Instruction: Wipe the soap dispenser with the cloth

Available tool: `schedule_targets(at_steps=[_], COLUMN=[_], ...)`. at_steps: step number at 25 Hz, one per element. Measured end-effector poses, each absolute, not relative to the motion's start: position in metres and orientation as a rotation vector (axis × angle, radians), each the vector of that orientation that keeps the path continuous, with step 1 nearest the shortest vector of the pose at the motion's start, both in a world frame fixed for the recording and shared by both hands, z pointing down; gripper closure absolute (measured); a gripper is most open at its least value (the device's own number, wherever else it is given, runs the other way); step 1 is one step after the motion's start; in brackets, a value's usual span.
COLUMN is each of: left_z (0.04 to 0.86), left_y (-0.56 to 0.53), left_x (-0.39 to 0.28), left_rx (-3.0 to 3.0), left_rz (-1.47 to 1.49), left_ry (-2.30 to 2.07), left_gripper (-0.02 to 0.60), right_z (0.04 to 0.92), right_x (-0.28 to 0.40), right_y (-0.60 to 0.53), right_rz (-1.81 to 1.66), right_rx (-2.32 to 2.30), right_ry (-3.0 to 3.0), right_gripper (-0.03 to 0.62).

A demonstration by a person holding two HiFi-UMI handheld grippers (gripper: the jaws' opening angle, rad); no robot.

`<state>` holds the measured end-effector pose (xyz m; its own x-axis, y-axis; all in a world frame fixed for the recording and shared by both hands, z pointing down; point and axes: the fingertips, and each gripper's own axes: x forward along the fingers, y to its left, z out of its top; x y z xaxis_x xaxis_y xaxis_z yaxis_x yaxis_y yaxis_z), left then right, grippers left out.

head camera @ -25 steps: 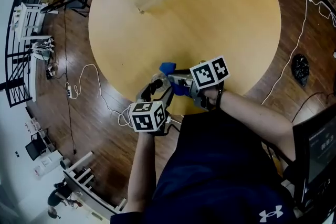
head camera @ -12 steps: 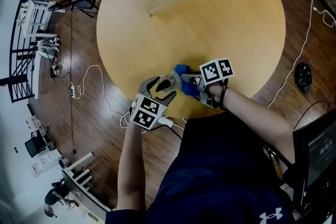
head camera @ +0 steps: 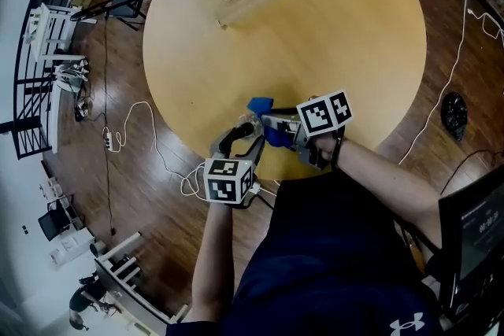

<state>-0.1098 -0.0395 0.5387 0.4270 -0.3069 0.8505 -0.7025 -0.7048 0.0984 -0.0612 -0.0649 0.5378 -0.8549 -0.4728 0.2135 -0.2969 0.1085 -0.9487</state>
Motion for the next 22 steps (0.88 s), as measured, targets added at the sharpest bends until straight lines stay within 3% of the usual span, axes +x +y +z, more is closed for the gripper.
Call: schedule_targets(at_steps=[5, 10, 13, 16, 22], left_z=[0.545, 0.546, 0.535, 0.525, 0.539], left_y=[-0.043, -0.048, -0.049, -0.048, -0.053], left_x=[-0.115, -0.114, -0.110, -0.101, -0.106], left_rx=[2.424, 2.485, 2.346, 2.158, 2.368], left_rz=[1.431, 1.579, 1.406, 1.161, 1.385], left_ry=[-0.594, -0.350, -0.547, -0.803, -0.753], left_gripper=[0.285, 0.279, 0.236, 0.236, 0.271], right_z=[0.604, 0.597, 0.563, 0.531, 0.571], right_x=[-0.061, -0.062, -0.063, -0.062, -0.062], right_y=[-0.054, -0.051, -0.058, -0.067, -0.067], right_rz=[-2.015, -2.018, -1.931, -1.821, -1.923], right_rx=[-0.907, -0.894, -0.849, -0.815, -0.839], right_ry=[2.252, 2.263, 2.268, 2.306, 2.280], right_gripper=[0.514, 0.514, 0.514, 0.514, 0.514])
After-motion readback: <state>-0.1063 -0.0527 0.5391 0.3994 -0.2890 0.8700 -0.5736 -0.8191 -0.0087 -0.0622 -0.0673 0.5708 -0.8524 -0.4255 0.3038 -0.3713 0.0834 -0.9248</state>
